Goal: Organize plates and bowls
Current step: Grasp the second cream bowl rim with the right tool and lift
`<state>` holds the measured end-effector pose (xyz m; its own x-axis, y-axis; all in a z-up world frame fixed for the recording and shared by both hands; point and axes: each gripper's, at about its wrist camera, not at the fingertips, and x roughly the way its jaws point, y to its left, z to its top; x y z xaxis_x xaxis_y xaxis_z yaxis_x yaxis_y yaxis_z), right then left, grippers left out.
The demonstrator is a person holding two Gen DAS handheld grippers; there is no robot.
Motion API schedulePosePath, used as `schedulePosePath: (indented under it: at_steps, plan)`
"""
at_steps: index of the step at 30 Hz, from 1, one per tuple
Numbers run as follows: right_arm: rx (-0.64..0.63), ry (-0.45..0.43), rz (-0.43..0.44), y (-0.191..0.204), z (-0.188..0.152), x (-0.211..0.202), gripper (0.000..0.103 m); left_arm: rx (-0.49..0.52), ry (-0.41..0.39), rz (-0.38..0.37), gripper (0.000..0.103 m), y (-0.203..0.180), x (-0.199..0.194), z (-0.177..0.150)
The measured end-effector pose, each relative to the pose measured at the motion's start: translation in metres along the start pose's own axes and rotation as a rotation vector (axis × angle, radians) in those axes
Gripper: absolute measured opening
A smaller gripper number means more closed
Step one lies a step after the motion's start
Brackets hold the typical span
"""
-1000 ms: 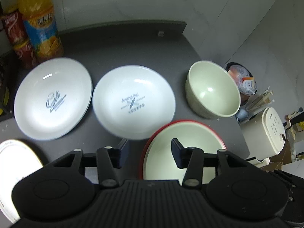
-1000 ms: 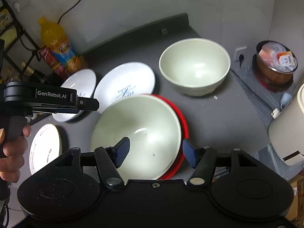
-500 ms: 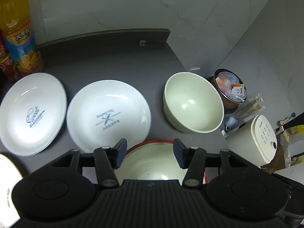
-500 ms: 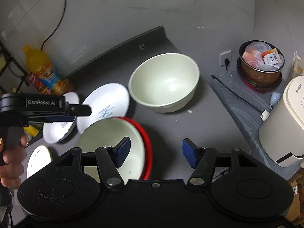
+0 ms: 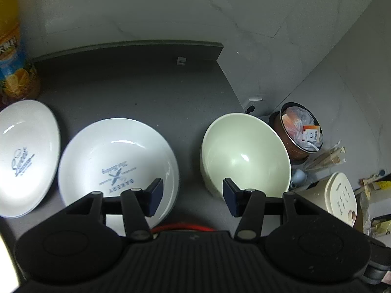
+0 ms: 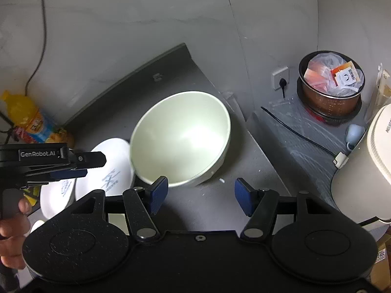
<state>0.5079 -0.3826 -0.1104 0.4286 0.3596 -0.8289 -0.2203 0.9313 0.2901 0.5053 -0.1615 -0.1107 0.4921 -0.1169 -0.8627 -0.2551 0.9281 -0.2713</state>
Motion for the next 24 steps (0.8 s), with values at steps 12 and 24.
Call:
schedulePosePath:
  at_steps: [12,24]
  plan:
    - [0.080,0.083,-0.008,-0.017,0.015,0.051,0.060,-0.018,0.059,0.012,0.050,-0.017,0.050,0.010]
    - [0.089,0.127,0.009,-0.014,0.017,0.074,0.031,-0.018,0.122,0.047,0.009,-0.023,0.080,0.012]
